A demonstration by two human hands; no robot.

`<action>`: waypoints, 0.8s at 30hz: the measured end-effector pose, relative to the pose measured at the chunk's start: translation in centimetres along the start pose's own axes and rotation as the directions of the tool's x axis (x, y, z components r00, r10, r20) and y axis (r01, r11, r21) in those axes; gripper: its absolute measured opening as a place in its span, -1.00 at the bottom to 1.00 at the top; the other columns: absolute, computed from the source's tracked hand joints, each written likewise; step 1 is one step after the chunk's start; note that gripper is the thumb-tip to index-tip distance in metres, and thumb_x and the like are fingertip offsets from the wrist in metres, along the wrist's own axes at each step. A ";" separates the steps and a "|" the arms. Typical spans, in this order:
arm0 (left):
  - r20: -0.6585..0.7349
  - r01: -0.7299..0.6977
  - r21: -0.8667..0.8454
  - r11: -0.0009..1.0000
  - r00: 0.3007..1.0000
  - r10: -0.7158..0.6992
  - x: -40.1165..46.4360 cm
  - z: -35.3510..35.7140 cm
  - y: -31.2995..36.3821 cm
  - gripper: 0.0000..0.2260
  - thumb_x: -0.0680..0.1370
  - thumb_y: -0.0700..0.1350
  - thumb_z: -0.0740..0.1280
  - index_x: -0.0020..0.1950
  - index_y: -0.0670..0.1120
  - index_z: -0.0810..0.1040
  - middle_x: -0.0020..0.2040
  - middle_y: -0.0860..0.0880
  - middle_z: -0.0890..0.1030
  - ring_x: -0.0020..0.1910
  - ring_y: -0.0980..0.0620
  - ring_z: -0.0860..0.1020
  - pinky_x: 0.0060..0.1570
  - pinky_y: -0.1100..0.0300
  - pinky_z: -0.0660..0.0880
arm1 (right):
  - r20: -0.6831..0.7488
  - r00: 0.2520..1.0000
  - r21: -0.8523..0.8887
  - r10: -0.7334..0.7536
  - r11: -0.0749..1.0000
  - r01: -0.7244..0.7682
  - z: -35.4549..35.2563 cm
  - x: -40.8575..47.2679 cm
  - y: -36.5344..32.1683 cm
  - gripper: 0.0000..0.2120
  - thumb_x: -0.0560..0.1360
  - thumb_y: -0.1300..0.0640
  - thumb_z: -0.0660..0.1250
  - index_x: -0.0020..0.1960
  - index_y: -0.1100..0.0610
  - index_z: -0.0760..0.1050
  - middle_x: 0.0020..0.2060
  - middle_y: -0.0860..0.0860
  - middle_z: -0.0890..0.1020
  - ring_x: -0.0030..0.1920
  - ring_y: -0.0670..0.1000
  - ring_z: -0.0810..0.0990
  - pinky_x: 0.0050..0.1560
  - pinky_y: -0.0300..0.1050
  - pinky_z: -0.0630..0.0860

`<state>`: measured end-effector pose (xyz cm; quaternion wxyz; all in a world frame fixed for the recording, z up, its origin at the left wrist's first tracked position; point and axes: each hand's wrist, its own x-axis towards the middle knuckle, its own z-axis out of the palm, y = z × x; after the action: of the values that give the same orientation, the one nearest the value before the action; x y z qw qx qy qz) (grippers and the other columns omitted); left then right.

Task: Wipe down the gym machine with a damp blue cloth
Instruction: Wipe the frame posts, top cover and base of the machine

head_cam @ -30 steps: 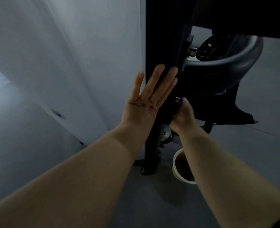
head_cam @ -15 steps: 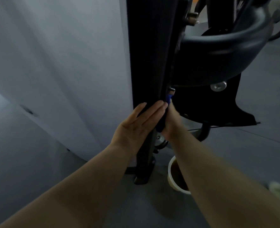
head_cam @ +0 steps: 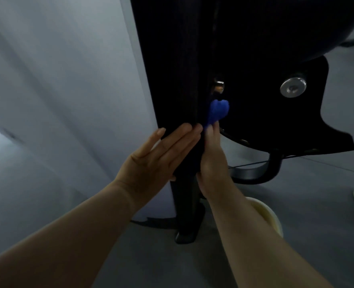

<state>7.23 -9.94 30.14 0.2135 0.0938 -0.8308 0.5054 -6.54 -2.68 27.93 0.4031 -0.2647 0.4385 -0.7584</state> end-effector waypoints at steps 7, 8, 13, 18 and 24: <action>-0.067 0.162 -0.005 0.987 0.985 -0.162 -2.3 1.6 2.2 -0.25 0.60 0.25 0.16 0.60 -0.18 0.01 0.61 -0.15 -0.14 0.59 -0.10 -0.10 0.51 -0.06 -0.09 | -0.047 0.995 -0.148 -0.091 0.985 0.084 -0.9 -1.4 3.9 -0.72 0.68 -0.02 0.06 0.30 -0.36 0.31 0.32 -0.01 0.51 0.29 -0.01 0.53 0.33 0.09 0.45; -0.065 0.189 -0.021 0.982 0.980 -0.190 -2.9 1.9 2.4 -0.26 0.62 0.27 0.12 0.60 -0.18 0.01 0.61 -0.14 -0.14 0.59 -0.09 -0.10 0.50 -0.05 -0.07 | 0.001 0.977 -0.145 -0.213 0.967 0.211 -0.6 -1.5 3.7 -0.67 0.68 0.04 0.06 0.36 -0.31 0.28 0.39 0.01 0.44 0.36 -0.01 0.46 0.39 0.06 0.40; -0.055 0.244 -0.061 0.968 0.967 -0.247 -5.2 3.3 3.5 -0.14 0.55 0.28 0.25 0.60 -0.20 -0.06 0.61 -0.12 -0.19 0.59 -0.07 -0.15 0.51 -0.07 -0.10 | 0.041 0.905 -0.445 -0.423 0.804 0.395 -2.1 -3.8 11.0 -0.50 0.66 0.11 0.08 0.57 -0.02 0.10 0.56 0.00 0.11 0.56 0.04 0.08 0.51 0.24 0.13; -0.098 0.262 -0.078 0.962 0.958 -0.269 -6.3 4.7 4.7 -0.17 0.58 0.26 0.23 0.60 -0.21 -0.06 0.59 -0.15 0.01 0.58 -0.07 -0.14 0.52 -0.08 -0.10 | 0.088 0.783 -0.619 -0.616 0.582 0.527 -2.4 -2.6 11.7 -0.49 0.64 0.12 0.12 0.55 -0.03 0.05 0.58 0.02 0.00 0.58 -0.03 -0.04 0.56 0.02 -0.01; -0.075 0.211 -0.020 0.977 0.974 -0.212 -8.0 5.3 6.6 -0.09 0.53 0.41 0.15 0.60 -0.23 0.00 0.58 -0.17 0.05 0.57 -0.16 0.03 0.53 -0.09 -0.03 | 0.228 0.637 -0.721 -0.737 0.312 0.619 -5.0 -3.1 19.1 -0.48 0.64 0.12 0.11 0.53 -0.17 0.05 0.57 -0.09 -0.10 0.58 0.14 -0.03 0.47 0.31 0.14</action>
<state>10.56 -11.94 19.15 0.2982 0.1611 -0.8103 0.4780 -1.46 -3.31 8.63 -0.1333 -0.5083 0.5820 -0.6206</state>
